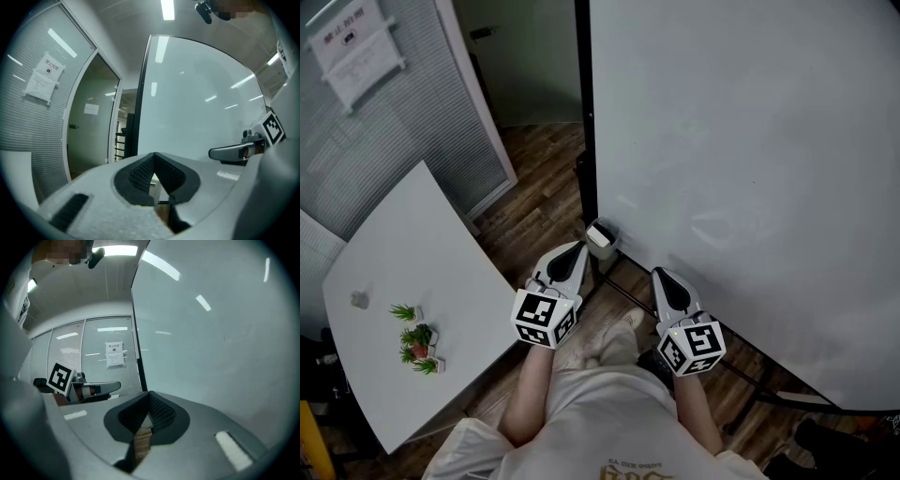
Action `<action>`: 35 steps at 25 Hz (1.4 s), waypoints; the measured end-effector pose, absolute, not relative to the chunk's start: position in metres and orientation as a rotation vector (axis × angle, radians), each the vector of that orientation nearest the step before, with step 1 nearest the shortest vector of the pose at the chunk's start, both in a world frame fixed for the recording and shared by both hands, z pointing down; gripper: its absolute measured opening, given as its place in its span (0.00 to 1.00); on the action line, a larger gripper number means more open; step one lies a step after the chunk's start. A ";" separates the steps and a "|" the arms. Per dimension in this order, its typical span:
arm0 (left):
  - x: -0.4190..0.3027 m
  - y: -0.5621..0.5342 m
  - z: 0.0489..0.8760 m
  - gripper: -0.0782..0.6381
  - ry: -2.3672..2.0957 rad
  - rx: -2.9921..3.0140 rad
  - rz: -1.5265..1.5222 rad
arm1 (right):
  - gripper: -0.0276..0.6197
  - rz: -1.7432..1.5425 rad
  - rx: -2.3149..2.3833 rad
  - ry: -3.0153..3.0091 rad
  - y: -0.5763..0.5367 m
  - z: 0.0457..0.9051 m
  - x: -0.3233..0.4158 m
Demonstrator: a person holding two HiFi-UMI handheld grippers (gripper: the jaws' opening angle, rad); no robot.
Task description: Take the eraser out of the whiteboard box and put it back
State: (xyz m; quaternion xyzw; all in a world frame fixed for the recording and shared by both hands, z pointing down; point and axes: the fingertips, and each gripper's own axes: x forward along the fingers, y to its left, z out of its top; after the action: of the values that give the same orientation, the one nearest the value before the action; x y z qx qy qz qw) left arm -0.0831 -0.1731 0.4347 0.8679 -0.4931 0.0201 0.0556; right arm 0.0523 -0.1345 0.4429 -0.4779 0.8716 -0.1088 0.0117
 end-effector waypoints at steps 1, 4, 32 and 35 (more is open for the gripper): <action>-0.083 -0.173 0.434 0.11 -1.498 2.634 0.060 | 0.06 -0.335 -1.488 2.720 -0.134 0.442 0.052; -0.084 -0.172 0.433 0.11 -1.502 2.634 0.056 | 0.06 -0.322 -1.487 2.718 -0.132 0.441 0.052; -0.083 -0.171 0.431 0.11 -1.479 2.650 0.059 | 0.06 -0.257 -1.516 2.673 -0.134 0.430 0.057; -0.083 -0.172 0.432 0.11 -1.475 2.652 0.059 | 0.06 -0.255 -1.516 2.676 -0.135 0.431 0.056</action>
State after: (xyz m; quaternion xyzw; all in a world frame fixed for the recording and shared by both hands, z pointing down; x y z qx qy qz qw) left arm -0.0835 -0.1720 0.4318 0.8725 -0.4853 0.0195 0.0530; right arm 0.0556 -0.1348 0.4310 -0.4909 0.8668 -0.0827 0.0278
